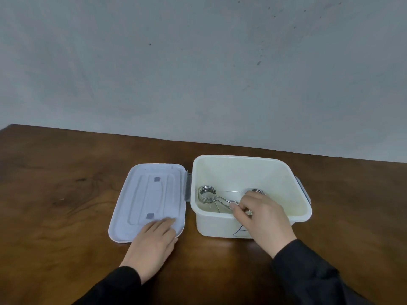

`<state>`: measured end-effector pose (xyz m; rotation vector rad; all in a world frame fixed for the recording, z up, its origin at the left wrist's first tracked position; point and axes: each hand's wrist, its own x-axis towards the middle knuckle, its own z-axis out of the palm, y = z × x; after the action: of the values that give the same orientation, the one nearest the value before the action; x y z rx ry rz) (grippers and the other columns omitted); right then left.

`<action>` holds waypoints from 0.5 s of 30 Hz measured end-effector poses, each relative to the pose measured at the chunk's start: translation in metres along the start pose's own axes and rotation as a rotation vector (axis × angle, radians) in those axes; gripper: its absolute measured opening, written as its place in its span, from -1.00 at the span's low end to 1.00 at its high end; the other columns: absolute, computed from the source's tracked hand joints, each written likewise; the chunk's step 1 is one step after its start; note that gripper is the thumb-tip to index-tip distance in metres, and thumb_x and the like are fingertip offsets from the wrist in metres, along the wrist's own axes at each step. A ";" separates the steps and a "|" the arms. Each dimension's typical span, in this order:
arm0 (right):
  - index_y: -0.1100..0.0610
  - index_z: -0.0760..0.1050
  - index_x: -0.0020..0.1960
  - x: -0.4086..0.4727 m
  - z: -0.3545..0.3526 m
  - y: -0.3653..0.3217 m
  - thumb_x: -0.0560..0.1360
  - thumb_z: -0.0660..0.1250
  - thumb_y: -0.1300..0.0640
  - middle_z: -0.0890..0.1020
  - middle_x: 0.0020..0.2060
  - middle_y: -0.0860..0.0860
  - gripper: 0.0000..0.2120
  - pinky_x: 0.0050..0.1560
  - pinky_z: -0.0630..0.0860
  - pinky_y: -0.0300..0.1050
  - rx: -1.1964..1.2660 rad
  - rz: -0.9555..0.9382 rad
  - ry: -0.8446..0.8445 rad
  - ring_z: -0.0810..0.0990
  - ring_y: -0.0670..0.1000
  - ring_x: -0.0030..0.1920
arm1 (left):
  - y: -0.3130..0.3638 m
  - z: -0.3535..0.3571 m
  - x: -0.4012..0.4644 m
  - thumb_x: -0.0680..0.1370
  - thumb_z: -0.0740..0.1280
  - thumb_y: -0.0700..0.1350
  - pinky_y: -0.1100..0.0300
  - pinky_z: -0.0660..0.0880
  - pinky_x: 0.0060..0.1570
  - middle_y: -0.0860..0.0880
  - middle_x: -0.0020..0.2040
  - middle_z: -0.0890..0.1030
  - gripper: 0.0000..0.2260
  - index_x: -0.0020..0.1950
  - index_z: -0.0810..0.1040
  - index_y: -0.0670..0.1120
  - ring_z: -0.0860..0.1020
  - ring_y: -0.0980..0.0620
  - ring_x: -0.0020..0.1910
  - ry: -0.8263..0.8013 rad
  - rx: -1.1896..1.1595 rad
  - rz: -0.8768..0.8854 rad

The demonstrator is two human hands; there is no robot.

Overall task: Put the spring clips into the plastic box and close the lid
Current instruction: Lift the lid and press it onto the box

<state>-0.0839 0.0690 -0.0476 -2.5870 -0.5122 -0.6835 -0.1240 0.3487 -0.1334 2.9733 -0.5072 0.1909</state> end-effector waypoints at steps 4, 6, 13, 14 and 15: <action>0.06 0.43 -0.37 -0.002 -0.002 -0.002 0.53 0.21 -0.16 0.47 -0.39 -0.05 -0.60 -0.37 0.50 -0.04 0.012 0.047 -0.046 0.46 -0.03 -0.30 | 0.004 -0.023 0.006 0.55 0.33 -0.13 0.15 0.30 0.33 -0.03 0.30 0.60 -0.77 0.19 0.62 0.01 0.56 -0.03 0.28 0.218 -0.073 -0.185; 0.05 0.50 -0.29 -0.003 -0.008 -0.004 0.56 0.24 -0.11 0.51 -0.31 -0.11 -0.67 -0.25 0.53 -0.05 0.110 0.060 -0.050 0.50 -0.07 -0.23 | 0.002 -0.055 0.012 0.59 0.26 -0.19 0.00 0.45 0.28 -0.11 0.23 0.62 -0.67 0.35 0.52 -0.06 0.59 -0.12 0.18 0.393 -0.247 -0.422; -0.05 0.54 0.15 0.020 -0.068 0.000 0.60 0.29 0.10 0.55 0.13 -0.16 -0.84 0.22 0.48 -0.16 0.493 0.312 0.281 0.54 -0.10 0.20 | 0.033 -0.207 0.036 0.66 0.00 0.08 0.38 0.33 -0.43 0.17 -0.28 0.43 -0.88 -0.03 0.29 0.21 0.47 0.34 -0.37 1.059 -0.568 -0.222; -0.07 0.48 0.27 0.026 -0.077 0.007 0.61 0.27 0.07 0.51 0.22 -0.17 -0.76 0.30 0.42 -0.13 0.503 0.357 0.283 0.49 -0.09 0.29 | 0.042 -0.224 0.045 0.67 0.00 0.02 0.40 0.32 -0.38 0.19 -0.24 0.44 -0.86 -0.05 0.27 0.20 0.45 0.38 -0.32 1.095 -0.604 -0.189; -0.06 0.41 0.39 0.031 -0.087 0.014 0.63 0.24 0.04 0.45 0.32 -0.17 -0.67 0.37 0.35 -0.13 0.512 0.401 0.277 0.42 -0.12 0.37 | 0.054 -0.239 0.054 0.67 0.00 -0.03 0.41 0.32 -0.34 0.19 -0.21 0.42 -0.83 -0.07 0.27 0.18 0.43 0.38 -0.29 1.112 -0.656 -0.160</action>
<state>-0.0855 0.0235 0.0335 -1.9889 -0.0568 -0.6523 -0.1168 0.3143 0.1151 1.8467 -0.1204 1.2500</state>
